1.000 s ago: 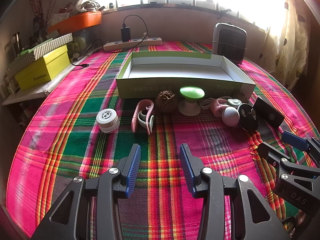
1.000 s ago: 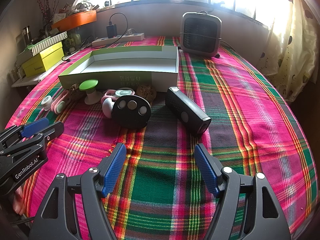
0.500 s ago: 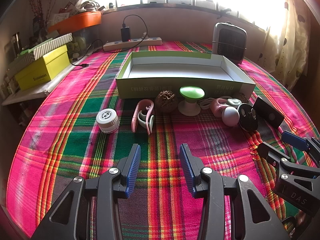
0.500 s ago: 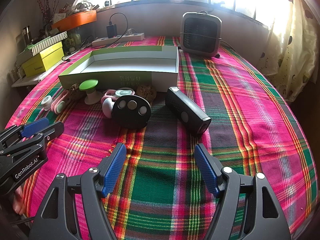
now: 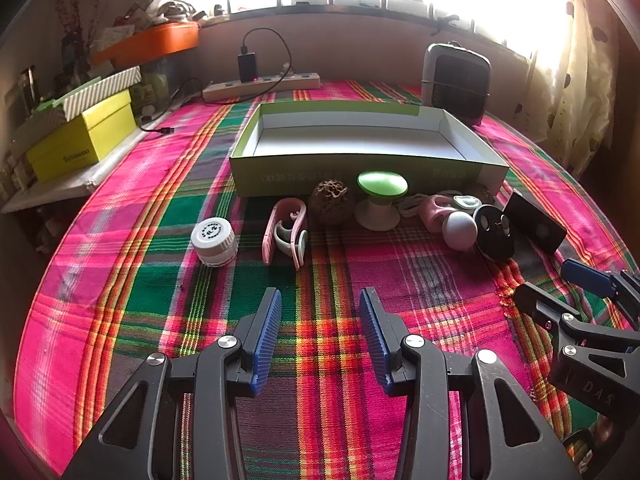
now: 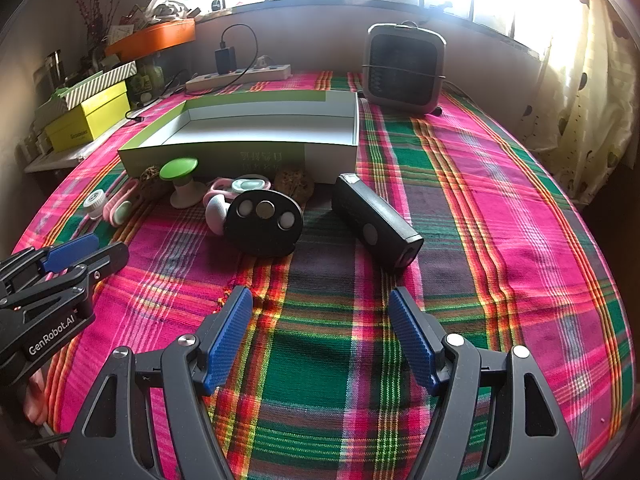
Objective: Organize objects
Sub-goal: 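Move left gripper to the white jar while right gripper approaches the black rectangular device, then close left gripper on the white jar while right gripper closes on the black device, then carry the white jar with left gripper while right gripper carries the black device into the box, then open left gripper to drop the jar while right gripper releases the device in the box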
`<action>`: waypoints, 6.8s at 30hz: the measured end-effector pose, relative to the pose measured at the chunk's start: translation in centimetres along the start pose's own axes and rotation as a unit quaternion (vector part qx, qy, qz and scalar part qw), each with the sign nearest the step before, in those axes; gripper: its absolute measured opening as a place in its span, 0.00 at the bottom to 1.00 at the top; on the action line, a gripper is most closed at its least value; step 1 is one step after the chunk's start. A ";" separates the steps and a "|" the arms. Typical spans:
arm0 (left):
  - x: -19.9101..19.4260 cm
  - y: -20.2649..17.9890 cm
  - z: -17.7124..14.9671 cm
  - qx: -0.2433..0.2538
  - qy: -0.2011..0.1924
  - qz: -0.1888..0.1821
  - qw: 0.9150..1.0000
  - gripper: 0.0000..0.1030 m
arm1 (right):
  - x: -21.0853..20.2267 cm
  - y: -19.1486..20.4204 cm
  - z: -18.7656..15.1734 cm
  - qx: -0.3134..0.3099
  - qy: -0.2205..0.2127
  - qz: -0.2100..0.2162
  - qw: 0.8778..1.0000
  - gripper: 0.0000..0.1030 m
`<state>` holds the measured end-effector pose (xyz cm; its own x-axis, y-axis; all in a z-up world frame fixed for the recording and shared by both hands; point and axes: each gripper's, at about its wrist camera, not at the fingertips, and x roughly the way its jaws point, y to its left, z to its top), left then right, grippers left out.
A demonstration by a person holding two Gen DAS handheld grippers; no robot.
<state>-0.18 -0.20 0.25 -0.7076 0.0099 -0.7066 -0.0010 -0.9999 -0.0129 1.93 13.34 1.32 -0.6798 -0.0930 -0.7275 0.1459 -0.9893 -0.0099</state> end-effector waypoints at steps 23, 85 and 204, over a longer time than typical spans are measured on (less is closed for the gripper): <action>-0.5 4.7 0.9 -0.024 0.004 -0.021 0.999 0.38 | 0.4 -4.5 2.7 -0.004 0.001 0.004 1.000 0.69; 2.7 7.4 4.2 -0.044 0.028 0.004 0.999 0.24 | 2.4 -4.0 4.6 -0.013 0.033 0.029 0.999 0.24; 6.9 4.6 13.9 -0.004 0.016 -0.060 0.998 0.35 | 6.6 -0.3 14.3 -0.011 0.013 0.053 0.998 0.40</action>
<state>-14.87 -4.89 5.13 -0.6801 0.1301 -0.7215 -0.0795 -0.9914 -0.1038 -12.89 11.40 6.29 -0.6411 -0.1940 -0.7425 0.2325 -0.9711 0.0530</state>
